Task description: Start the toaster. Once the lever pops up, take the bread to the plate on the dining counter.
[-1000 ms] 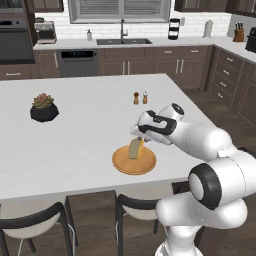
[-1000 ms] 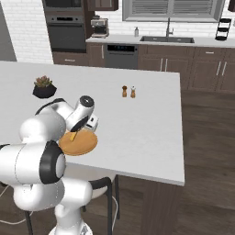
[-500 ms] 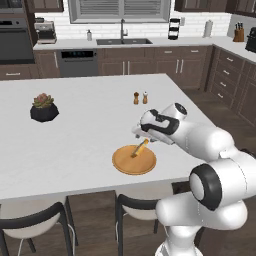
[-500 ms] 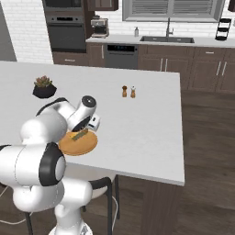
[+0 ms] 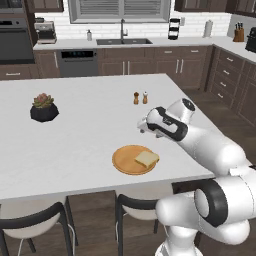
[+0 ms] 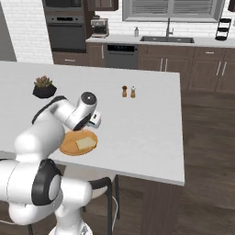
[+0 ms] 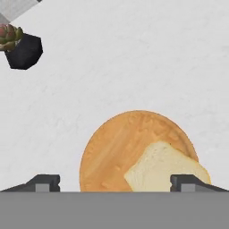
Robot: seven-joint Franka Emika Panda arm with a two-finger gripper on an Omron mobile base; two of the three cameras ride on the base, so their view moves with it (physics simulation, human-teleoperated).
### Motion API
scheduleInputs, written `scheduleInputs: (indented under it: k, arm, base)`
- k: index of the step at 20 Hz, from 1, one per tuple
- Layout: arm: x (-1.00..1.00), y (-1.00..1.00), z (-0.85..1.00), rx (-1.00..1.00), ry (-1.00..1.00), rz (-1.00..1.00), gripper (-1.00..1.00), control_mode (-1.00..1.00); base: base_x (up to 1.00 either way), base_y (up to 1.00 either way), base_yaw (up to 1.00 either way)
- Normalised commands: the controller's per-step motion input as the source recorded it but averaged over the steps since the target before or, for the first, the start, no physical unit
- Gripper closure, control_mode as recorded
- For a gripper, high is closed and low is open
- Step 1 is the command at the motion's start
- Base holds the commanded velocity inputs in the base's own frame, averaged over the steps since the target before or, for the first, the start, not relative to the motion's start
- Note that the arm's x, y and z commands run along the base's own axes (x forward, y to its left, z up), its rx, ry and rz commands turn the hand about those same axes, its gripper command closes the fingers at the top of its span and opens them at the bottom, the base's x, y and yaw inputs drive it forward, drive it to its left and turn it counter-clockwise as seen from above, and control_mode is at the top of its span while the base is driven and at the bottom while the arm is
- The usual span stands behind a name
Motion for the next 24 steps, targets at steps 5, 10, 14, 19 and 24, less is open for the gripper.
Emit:
scheduleInputs:
  k: [5, 10, 14, 19, 24]
  arm:
    - [-0.09, 0.16, 0.46, -0.06, 0.00, -0.03, -1.00, -1.00]
    - [-0.45, 0.59, 0.20, -0.25, 0.00, -0.02, -1.00, -1.00]
    - [-0.61, -0.09, 0.05, -0.16, 0.00, -0.07, -1.00, -1.00]
    - [-0.50, -0.21, 0.00, -0.10, 0.03, -0.11, -1.00, -1.00]
    - [-0.23, -0.24, 0.02, -0.09, 0.06, -0.10, -1.00, -1.00]
  base:
    - [0.00, 0.00, 0.00]
    - [0.00, 0.00, 0.00]
    - [0.00, 0.00, 0.00]
    - [0.00, 0.00, 0.00]
    - [0.00, 0.00, 0.00]
